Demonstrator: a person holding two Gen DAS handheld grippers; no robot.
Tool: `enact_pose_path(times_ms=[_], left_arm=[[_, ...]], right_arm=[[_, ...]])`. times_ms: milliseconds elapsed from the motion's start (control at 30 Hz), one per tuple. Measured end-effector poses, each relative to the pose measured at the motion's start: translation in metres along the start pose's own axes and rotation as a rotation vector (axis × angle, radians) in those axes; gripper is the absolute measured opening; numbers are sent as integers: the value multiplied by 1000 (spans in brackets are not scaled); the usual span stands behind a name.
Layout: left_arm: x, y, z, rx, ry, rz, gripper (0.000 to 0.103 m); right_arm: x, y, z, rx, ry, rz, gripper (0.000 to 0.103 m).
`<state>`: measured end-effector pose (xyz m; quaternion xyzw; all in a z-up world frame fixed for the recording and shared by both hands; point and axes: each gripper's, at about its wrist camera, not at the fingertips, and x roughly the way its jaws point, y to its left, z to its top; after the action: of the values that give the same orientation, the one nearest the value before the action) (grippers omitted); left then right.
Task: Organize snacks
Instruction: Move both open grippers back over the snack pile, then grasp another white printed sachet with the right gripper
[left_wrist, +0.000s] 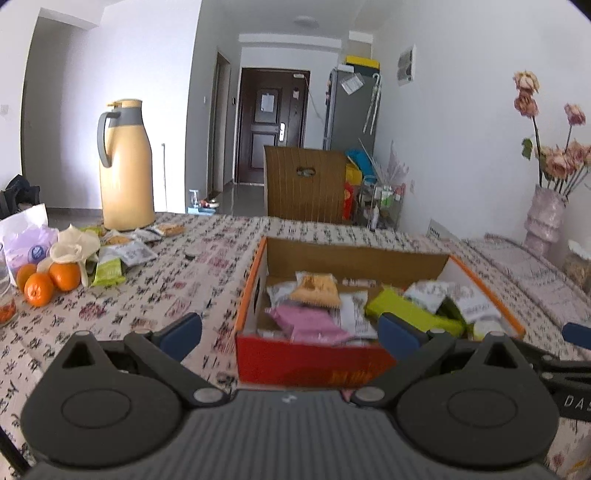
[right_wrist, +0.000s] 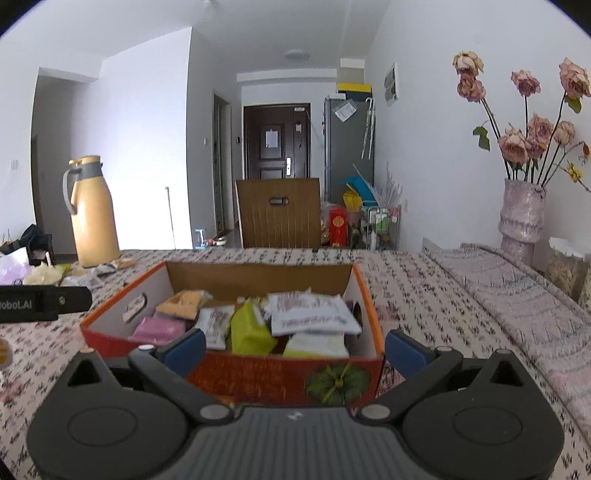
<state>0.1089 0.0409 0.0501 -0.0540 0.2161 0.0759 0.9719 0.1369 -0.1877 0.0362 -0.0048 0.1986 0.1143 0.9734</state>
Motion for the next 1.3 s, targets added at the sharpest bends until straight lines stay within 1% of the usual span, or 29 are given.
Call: enact_pose_path(times_ms=[200,467,600,900,1067,1133,1200,1300], left_arm=[[1,7,-27,26,57,-9,103],[16,12,-60,47,145,-7,103],[20,15,-65,29,146,-28,103],[24,16,-67,19,155,-41,103],[23,16,-68,16,152,-43,103],[23,16,-68,16,150,-45,103],[23,16,-68,15,148,-45,103],[22,16,-68,13,146,-45,103]], right_arm=[[-2,1,-22,-6,63,10,103],[13,0,-43,0,162,10,103],[24,1,-47,-6,201,6,103],[55,5,-44,-37,274,-15,103],[65,3,-47,-23,290,-6,103],[67,4,-50,-25,296,6,99],[67,5,-52,-32,297,16,88],[65,5,-53,-37,287,24,81]])
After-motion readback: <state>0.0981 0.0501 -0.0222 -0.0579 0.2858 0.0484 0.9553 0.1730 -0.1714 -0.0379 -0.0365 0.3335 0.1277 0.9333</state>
